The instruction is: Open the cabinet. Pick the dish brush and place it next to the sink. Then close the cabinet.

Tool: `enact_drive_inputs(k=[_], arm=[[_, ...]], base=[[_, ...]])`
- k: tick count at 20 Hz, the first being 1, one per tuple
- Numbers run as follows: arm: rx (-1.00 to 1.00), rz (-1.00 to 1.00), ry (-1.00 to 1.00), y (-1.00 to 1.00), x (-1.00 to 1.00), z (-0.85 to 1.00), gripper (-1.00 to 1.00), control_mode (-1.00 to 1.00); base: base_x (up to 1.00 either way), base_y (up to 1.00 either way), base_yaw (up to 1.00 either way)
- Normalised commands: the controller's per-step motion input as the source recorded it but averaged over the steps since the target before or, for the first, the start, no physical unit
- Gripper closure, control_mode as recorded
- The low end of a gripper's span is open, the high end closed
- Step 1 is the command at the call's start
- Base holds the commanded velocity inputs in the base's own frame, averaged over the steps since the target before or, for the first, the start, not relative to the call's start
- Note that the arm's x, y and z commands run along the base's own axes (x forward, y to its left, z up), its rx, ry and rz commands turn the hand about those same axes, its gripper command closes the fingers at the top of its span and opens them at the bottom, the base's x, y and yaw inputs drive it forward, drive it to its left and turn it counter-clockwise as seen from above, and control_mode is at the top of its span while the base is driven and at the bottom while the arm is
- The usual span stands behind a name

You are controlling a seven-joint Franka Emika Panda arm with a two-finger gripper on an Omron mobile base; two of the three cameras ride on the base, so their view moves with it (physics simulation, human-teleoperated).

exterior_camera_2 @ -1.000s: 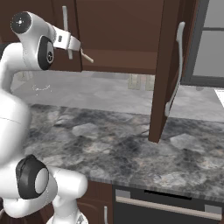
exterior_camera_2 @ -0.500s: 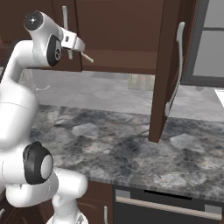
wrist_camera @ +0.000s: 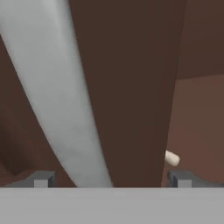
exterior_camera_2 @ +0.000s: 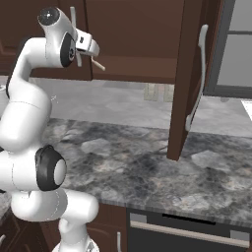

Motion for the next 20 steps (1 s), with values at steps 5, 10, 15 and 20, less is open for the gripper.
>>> enact_drive_inputs(k=[5,10,15,20], arm=[[0.0,0.01,-0.02,0.0,0.52,-0.45,-1.0,-1.0],[0.0,0.01,-0.1,0.0,0.55,-0.38,-1.0,-1.0],[0.0,0.0,-0.17,0.0,0.51,-0.49,-1.0,-1.0],[0.0,0.0,-0.11,0.0,0.55,-0.44,-1.0,-1.0]], base=[[0.0,0.0,0.0],[0.0,0.0,0.0],[0.0,0.0,0.0],[0.0,0.0,0.0]])
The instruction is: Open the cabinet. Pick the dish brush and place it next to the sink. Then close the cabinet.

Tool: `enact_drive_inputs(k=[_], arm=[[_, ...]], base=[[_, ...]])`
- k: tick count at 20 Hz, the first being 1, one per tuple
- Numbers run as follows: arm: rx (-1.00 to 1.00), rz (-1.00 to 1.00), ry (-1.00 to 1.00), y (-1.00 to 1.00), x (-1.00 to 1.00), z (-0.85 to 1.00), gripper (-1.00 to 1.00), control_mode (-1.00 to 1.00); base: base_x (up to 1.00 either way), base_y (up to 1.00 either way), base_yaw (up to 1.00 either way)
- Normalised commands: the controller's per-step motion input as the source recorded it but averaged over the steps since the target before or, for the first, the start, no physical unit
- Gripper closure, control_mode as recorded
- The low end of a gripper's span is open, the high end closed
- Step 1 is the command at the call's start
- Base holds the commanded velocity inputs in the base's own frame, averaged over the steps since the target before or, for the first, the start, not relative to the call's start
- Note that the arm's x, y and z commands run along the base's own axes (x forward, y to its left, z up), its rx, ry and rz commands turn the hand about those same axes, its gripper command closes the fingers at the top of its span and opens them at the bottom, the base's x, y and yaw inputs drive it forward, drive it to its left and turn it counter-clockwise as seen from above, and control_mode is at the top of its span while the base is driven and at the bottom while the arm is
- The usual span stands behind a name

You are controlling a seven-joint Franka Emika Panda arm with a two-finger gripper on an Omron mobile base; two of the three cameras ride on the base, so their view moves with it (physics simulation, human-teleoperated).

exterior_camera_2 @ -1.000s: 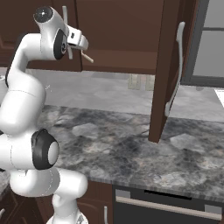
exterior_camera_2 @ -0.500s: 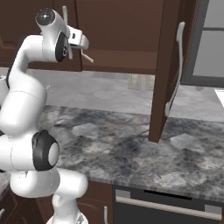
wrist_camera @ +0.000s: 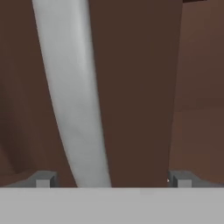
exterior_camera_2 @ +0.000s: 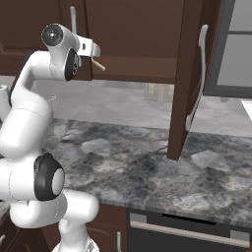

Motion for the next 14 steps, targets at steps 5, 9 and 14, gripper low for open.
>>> enact_drive_inputs(k=[5,9,14], arm=[[0.0,0.0,-0.04,0.01,0.42,-0.27,-1.0,-1.0],[0.0,0.0,0.0,0.0,0.0,0.0,1.0,-1.0],[0.0,0.0,0.0,0.0,0.0,0.0,1.0,-1.0]], base=[[0.0,0.0,0.0],[0.0,0.0,0.0],[0.0,0.0,0.0]])
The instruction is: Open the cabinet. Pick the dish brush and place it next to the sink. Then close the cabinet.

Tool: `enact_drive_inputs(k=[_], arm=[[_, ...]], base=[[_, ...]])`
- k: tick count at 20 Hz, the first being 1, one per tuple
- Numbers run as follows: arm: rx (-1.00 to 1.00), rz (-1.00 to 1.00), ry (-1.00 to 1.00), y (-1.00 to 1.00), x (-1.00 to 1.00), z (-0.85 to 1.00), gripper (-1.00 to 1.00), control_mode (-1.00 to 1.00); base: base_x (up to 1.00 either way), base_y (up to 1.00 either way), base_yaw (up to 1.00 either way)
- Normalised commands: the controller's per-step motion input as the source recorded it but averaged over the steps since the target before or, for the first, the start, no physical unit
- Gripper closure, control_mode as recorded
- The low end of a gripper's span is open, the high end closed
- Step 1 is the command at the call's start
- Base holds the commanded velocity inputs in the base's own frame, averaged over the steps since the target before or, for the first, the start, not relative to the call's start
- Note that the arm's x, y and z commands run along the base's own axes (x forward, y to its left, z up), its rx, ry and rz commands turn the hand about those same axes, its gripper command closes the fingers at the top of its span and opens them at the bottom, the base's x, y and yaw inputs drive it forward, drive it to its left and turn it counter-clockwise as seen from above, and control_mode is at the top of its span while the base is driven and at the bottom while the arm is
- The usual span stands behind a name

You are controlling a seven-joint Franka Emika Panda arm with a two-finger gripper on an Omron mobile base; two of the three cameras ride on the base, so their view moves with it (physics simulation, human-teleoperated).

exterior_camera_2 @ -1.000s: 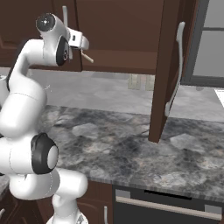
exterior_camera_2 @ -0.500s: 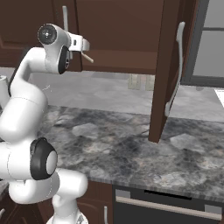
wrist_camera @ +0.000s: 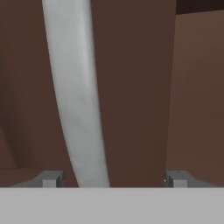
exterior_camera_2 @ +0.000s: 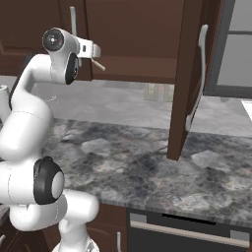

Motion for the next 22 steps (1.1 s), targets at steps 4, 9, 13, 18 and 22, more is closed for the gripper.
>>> enact_drive_inputs(k=[4,9,13,18,22], arm=[[0.0,0.0,0.0,0.1,0.0,0.0,1.0,-1.0],[0.0,0.0,0.0,0.35,0.0,0.0,1.0,-1.0],[0.0,0.0,0.0,0.47,0.0,0.0,1.0,-1.0],[0.0,0.0,0.0,0.52,-0.01,0.0,1.0,-1.0],[0.01,0.0,-0.08,0.56,-0.33,0.0,1.0,-1.0]], base=[[0.0,0.0,0.0],[0.0,0.0,0.0],[0.0,0.0,0.0],[0.0,0.0,0.0],[0.0,0.0,0.0]])
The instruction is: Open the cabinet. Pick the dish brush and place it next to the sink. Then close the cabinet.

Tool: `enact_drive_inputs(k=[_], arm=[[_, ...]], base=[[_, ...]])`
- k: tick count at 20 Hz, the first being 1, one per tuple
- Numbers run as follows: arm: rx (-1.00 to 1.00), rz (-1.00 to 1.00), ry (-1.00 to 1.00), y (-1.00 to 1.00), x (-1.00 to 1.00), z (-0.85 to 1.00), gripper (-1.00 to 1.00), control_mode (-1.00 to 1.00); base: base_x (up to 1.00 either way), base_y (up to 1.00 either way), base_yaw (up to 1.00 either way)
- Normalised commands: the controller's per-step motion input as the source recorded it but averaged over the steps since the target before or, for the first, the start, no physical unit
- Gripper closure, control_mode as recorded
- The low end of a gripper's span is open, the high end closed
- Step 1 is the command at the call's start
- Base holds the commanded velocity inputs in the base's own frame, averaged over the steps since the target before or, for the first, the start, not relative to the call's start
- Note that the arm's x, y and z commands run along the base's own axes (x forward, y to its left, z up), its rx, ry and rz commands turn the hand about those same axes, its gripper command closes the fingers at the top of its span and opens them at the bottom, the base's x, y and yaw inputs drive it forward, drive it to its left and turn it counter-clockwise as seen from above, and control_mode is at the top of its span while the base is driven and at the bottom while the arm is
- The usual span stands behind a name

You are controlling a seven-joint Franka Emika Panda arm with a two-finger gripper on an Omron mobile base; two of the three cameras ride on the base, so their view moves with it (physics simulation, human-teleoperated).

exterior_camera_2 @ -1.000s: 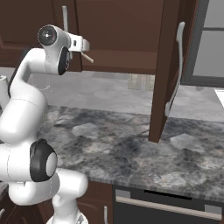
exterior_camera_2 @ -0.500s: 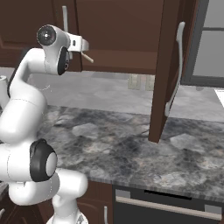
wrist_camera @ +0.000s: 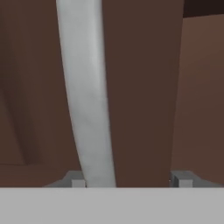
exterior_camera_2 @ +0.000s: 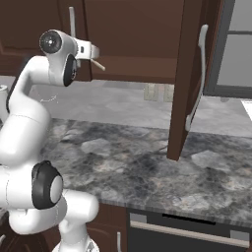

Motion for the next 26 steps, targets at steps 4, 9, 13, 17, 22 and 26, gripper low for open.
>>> enact_drive_inputs(k=[4,9,13,17,22,26], arm=[[0.0,0.0,-0.07,0.61,-0.63,0.0,1.0,-1.0],[0.0,0.0,-0.03,0.67,-0.62,0.0,1.0,-1.0],[0.0,0.0,0.0,0.66,-0.49,0.0,1.0,-1.0],[0.0,0.0,0.0,0.65,-0.46,0.0,1.0,-1.0],[0.0,0.0,0.0,0.65,-0.52,0.08,1.0,-1.0],[0.0,0.0,0.0,0.6,-0.61,0.1,1.0,-1.0]], base=[[0.0,0.0,0.0],[0.0,0.0,0.0],[0.0,0.0,0.0],[0.0,0.0,0.0],[0.0,0.0,0.0],[0.0,0.0,0.0]])
